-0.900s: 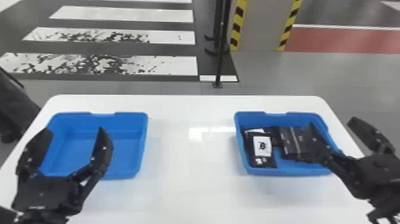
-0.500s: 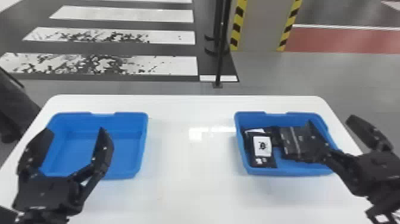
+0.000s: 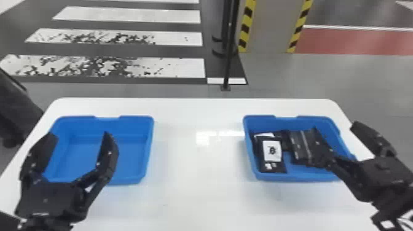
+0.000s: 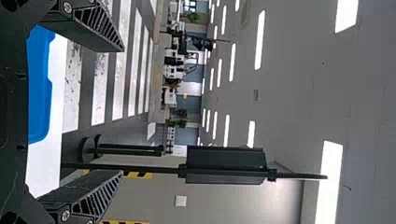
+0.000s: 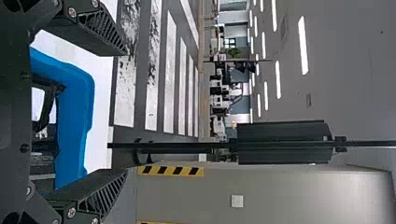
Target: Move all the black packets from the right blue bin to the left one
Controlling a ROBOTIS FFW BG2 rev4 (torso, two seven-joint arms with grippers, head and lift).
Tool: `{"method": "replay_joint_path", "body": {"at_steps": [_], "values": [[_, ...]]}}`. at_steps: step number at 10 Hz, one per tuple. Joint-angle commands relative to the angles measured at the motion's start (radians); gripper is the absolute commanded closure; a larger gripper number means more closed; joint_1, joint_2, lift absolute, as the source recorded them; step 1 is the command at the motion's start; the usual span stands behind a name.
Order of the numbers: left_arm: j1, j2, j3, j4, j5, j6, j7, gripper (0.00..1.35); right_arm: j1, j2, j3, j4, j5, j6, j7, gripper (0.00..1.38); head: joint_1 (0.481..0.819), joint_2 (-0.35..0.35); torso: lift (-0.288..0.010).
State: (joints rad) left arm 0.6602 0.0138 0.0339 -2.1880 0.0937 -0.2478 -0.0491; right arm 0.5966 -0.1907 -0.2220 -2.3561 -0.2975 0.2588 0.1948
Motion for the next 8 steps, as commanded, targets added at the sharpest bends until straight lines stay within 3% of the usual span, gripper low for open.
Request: {"method": "replay_joint_path", "body": {"at_steps": [1,4,8], "values": [[0.000,0.000,0.000,0.000,0.000,0.000,0.000,0.10,-0.067,-0.013,0.025,0.043,0.000,0.095,0.005,0.14,0.695,-0.049,-0.140],[-0.002,0.002,-0.006,0.000,0.000,0.000,-0.002,0.10,-0.263,-0.035,0.070,0.175,0.036,0.350,0.031,0.13,0.695,-0.030,-0.140],[-0.002,-0.002,-0.002,0.000,0.000,0.000,-0.002,0.10,-0.445,-0.038,0.102,0.328,0.104,0.635,0.037,0.14,0.695,-0.038,-0.140]]}}
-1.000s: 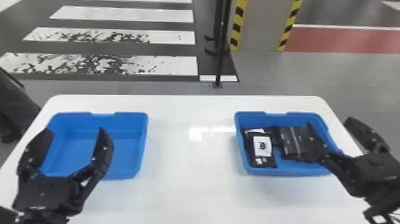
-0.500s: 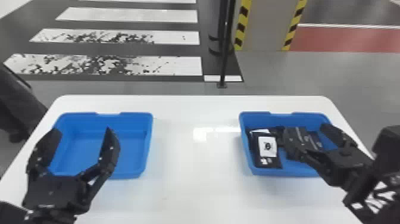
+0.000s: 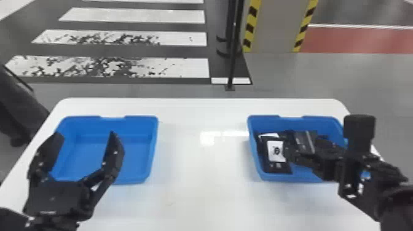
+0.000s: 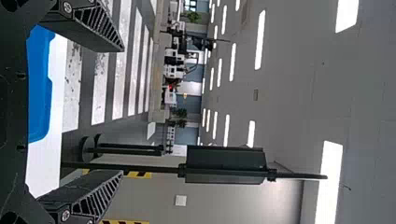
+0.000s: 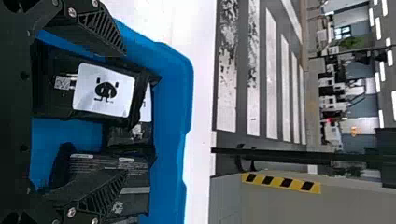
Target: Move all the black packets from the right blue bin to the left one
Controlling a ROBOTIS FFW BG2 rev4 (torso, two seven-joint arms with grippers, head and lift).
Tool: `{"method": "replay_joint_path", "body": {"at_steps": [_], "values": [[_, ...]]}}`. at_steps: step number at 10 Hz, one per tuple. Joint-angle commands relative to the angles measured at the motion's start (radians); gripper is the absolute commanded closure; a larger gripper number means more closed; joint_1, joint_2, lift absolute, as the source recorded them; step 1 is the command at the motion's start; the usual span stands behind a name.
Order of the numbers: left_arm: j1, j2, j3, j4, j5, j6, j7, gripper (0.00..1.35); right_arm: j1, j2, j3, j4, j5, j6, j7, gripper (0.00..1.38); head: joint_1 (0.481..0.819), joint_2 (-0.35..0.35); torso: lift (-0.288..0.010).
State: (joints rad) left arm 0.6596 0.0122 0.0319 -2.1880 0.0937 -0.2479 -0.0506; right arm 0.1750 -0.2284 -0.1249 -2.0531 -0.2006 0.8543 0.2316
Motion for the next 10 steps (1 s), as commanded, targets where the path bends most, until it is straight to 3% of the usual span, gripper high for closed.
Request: {"method": "replay_joint_path", "body": {"at_steps": [1,3,10], "values": [[-0.002,0.000,0.000,0.000,0.000,0.000,0.000,0.10,-0.040,0.000,0.013,0.044,0.015,0.078,-0.001,0.14,0.695,-0.046,-0.140],[0.001,0.000,0.000,0.002,0.000,0.000,0.000,0.10,-0.082,0.000,0.029,0.120,0.009,0.091,-0.001,0.14,0.695,-0.052,-0.140],[-0.004,0.000,-0.004,0.007,0.000,0.000,-0.002,0.10,-0.133,-0.002,0.087,0.177,-0.039,0.167,-0.020,0.14,0.695,-0.025,-0.140]]}}
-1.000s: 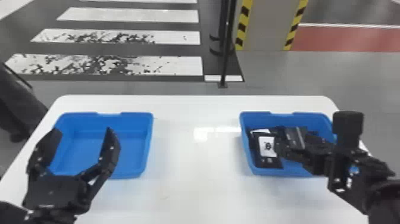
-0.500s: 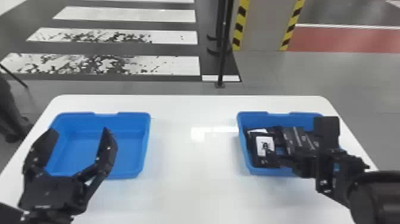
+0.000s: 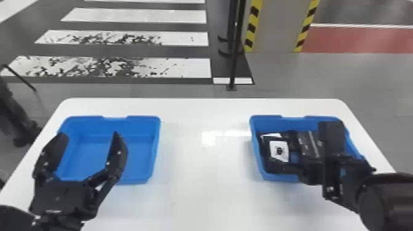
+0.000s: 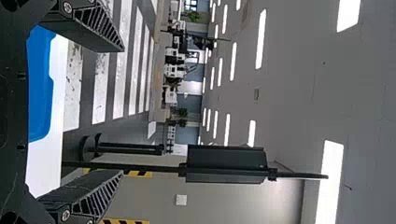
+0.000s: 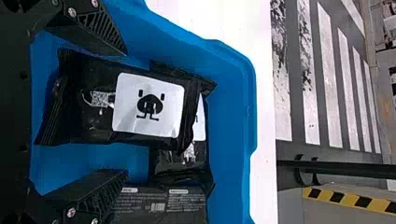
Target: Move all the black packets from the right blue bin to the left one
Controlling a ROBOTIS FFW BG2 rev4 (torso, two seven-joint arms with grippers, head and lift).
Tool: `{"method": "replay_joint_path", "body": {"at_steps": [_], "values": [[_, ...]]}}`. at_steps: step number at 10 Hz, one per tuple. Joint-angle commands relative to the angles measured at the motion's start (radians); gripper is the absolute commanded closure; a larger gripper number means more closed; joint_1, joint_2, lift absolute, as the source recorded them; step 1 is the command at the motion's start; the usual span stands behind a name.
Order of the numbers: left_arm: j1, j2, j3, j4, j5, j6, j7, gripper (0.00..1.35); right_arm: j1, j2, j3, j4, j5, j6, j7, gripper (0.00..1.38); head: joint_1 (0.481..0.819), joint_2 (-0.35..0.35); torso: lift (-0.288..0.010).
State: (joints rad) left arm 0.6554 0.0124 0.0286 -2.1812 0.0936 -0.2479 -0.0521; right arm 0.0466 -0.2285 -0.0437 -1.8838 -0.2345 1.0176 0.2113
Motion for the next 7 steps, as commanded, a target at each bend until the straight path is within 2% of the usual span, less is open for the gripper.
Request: {"method": "replay_joint_path", "body": {"at_steps": [1,3,6,7], "values": [[0.000,0.001,-0.001,0.001,0.000,0.000,0.000,0.10,-0.012,-0.002,0.014,0.010,-0.003,0.016,-0.006,0.14,0.695,-0.018,-0.140],[0.002,0.001,-0.001,0.003,0.000,0.000,-0.002,0.10,-0.034,-0.003,0.024,0.030,-0.013,0.040,-0.010,0.15,0.695,-0.011,-0.140],[0.002,0.003,0.001,0.003,-0.002,-0.002,-0.006,0.10,-0.059,-0.009,0.030,0.061,-0.005,0.079,-0.020,0.45,0.695,-0.008,-0.140],[0.002,0.003,0.001,0.003,-0.002,-0.002,-0.006,0.10,-0.059,-0.011,0.028,0.069,-0.025,0.087,-0.020,0.86,0.695,-0.013,-0.140]]}}
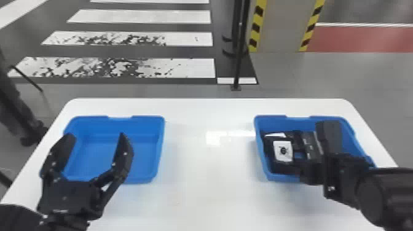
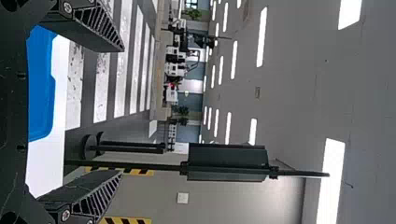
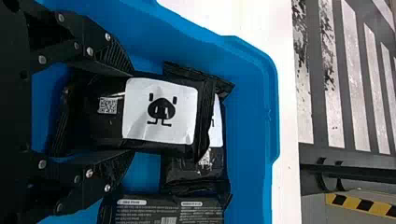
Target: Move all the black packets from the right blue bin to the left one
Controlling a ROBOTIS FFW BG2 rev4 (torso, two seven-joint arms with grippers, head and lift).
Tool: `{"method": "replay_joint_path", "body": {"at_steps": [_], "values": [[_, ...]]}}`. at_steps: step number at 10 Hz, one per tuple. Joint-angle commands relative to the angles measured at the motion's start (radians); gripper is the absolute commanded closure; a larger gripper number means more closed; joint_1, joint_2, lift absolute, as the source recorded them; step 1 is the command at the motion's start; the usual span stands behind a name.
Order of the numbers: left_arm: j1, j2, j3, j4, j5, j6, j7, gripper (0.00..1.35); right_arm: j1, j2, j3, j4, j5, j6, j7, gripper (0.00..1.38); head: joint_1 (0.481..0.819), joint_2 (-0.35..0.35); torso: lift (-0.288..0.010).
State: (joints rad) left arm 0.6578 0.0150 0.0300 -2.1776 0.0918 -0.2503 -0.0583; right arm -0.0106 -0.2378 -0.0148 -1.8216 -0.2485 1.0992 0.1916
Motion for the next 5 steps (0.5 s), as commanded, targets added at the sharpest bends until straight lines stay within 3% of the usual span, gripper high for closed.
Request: {"method": "replay_joint_path", "body": {"at_steps": [1,5], "values": [[0.002,0.000,0.002,0.002,0.000,-0.005,0.000,0.10,0.011,0.000,-0.001,-0.013,-0.025,0.003,-0.009,1.12,0.695,-0.014,-0.140],[0.000,0.000,0.002,0.004,0.000,-0.010,0.000,0.10,0.057,0.000,-0.019,-0.047,-0.082,-0.127,-0.015,1.13,0.695,0.002,-0.140]]}}
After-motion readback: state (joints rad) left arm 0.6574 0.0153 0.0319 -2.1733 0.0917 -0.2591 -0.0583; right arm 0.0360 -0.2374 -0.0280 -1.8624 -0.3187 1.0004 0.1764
